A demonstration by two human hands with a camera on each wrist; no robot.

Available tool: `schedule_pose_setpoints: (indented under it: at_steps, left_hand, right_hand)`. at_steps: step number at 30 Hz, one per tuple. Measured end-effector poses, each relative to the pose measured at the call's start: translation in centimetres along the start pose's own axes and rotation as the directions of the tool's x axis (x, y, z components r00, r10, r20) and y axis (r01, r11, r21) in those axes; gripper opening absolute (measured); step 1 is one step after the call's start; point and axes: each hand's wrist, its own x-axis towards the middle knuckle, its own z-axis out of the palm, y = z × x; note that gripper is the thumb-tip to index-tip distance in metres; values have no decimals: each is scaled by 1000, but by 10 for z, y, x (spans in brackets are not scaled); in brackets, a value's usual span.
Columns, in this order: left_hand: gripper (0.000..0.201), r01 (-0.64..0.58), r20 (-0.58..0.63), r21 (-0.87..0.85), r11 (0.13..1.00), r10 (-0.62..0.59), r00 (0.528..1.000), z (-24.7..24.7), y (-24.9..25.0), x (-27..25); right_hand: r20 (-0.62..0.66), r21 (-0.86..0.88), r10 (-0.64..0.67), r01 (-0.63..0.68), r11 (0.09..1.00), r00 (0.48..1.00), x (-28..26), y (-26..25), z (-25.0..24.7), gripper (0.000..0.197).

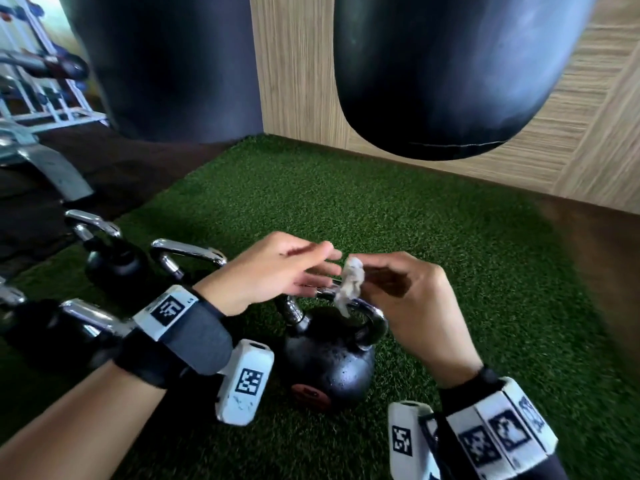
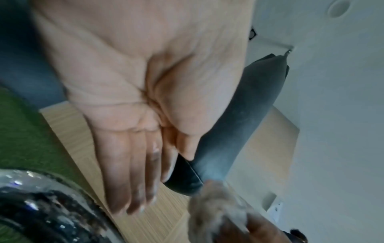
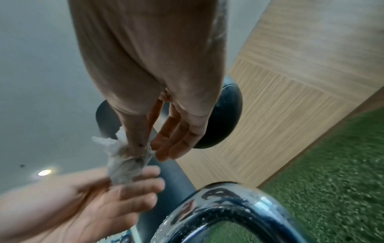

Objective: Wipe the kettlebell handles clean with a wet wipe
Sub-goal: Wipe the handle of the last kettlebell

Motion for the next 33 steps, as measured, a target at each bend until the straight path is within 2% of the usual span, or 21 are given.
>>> schedule_pose_setpoints:
  at_steps: [3, 6, 8, 10, 12, 13, 16, 17, 19, 21, 23, 25, 26, 28, 31, 33]
  left_hand:
    - [30, -7, 89, -68, 998, 13, 996, 9, 7, -2]
    - [28, -29, 84, -161, 987, 43, 996, 5, 10, -4]
    - [33, -44, 87, -131, 990, 55, 995, 2, 10, -3]
    - [32, -61, 64, -49, 997, 64, 996, 0, 6, -2]
    - [24, -91, 13, 11, 996, 91, 996, -3, 2, 0]
    - [23, -129, -31, 83, 988, 132, 991, -5, -1, 1]
    - [27, -264, -123, 405, 876, 338, 933, -8, -13, 4]
    - [27, -272, -126, 481, 834, 373, 919, -6, -18, 5]
    - [30, -249, -122, 590, 768, 389, 913, 1, -28, 7]
    - [34, -267, -80, 650, 711, 413, 907, 11, -37, 10]
    - [40, -326, 12, 743, 585, 476, 880, 21, -42, 14]
    - [44, -348, 92, 819, 456, 494, 865, 26, -42, 13]
    - [44, -344, 106, 838, 424, 492, 864, 25, -42, 12]
    - [42, -315, 79, 853, 415, 494, 866, 14, -47, 9]
    - [38, -295, -2, 796, 529, 489, 872, -5, -58, 5]
    - [41, -310, 11, 792, 526, 495, 869, -8, -64, 1]
  right_hand:
    - [-104, -57, -45, 39, 998, 994, 5, -6, 12, 29]
    - [-224, -134, -72, 43, 990, 972, 8, -7, 19, 28]
    - [-235, -198, -89, 42, 979, 968, 10, -6, 22, 32]
    - [-158, -192, -77, 46, 980, 984, 9, 0, 22, 41]
    - [-23, -148, -14, 11, 989, 1000, 5, 11, 19, 62]
    - [-4, -167, 15, -15, 986, 1000, 1, 19, 16, 71]
    - [-163, -230, 123, -159, 960, 979, -15, 55, 9, 81]
    - [-186, -219, 207, -246, 944, 961, -21, 69, 9, 83]
    - [-83, -111, 442, -449, 887, 893, -34, 94, 18, 86]
    - [32, 84, 581, -582, 809, 813, -47, 114, 38, 65]
    - [-36, 141, 601, -592, 794, 798, -55, 129, 58, 40]
    - [-143, 124, 589, -576, 808, 795, -58, 138, 71, 35]
    - [-178, 107, 585, -575, 811, 792, -58, 140, 74, 39]
    - [-204, 57, 560, -561, 826, 803, -60, 144, 75, 43]
    - [-207, 4, 511, -521, 853, 834, -62, 145, 73, 29]
    - [-224, -19, 491, -508, 861, 842, -62, 144, 73, 29]
